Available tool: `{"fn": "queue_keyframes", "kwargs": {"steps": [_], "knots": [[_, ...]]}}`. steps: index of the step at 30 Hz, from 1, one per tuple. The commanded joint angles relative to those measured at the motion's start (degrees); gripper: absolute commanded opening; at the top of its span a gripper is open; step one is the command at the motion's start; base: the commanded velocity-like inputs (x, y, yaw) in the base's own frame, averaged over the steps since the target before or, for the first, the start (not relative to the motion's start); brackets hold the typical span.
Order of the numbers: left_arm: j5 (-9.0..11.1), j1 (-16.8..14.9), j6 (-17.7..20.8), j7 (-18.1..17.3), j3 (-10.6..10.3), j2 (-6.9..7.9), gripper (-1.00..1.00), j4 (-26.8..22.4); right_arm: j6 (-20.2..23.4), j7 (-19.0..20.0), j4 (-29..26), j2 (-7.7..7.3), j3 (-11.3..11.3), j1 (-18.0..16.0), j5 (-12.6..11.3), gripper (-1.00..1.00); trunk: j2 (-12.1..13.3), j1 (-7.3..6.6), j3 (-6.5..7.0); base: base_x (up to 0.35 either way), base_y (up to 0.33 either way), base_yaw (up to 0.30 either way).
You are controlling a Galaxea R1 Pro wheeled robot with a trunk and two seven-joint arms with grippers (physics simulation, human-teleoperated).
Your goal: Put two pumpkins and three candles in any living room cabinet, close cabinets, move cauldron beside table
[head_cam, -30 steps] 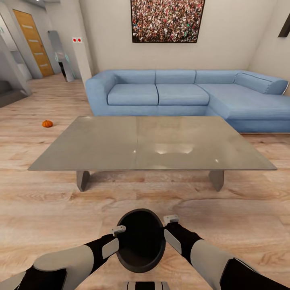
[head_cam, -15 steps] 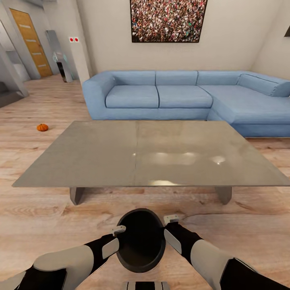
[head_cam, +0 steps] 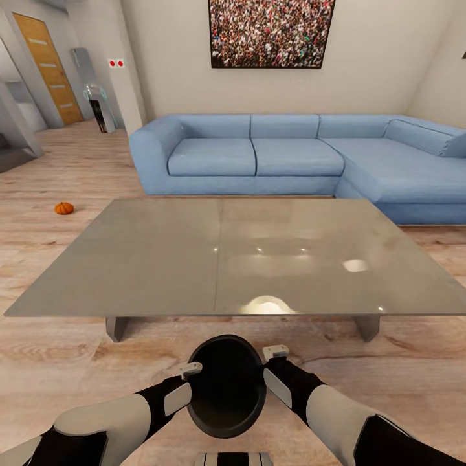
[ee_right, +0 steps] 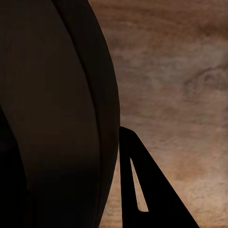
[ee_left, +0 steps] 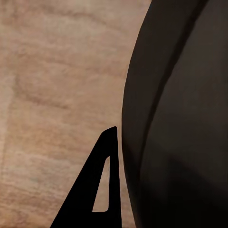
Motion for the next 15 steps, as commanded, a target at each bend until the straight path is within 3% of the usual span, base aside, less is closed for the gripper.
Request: {"fn": "queue_keyframes", "kwargs": {"steps": [1,4,5,6,15], "knots": [[0.56,0.03,0.07,0.03,-0.32,0.02,-1.0,0.04,-0.12,0.09,-2.52,0.0,-0.76,-0.05,0.2,-1.0,0.0,-0.01,0.0,0.002,0.0,0.0],[0.56,0.03,0.07,0.03,-0.32,-0.04,-1.0,0.04,-0.14,0.14,-2.55,0.04,-0.76,-0.03,0.22,-1.0,0.0,-0.01,0.0,0.0,0.0,0.0],[0.56,0.03,0.05,0.03,-0.32,-0.04,-1.0,0.04,-0.14,0.13,-2.56,0.06,-0.76,-0.04,0.22,1.0,0.0,-0.01,0.0,0.0,0.0,0.0],[0.56,0.03,0.01,0.03,-0.32,0.0,1.0,0.04,-0.14,0.13,-2.56,0.07,-0.76,-0.05,0.2,1.0,0.0,-0.01,0.0,0.0,0.0,0.0],[0.56,0.03,-0.02,0.03,-0.32,0.03,1.0,0.04,-0.14,0.21,-2.47,0.09,-0.76,-0.03,0.13,1.0,0.0,-0.01,0.0,0.0,0.0,0.0]]}}
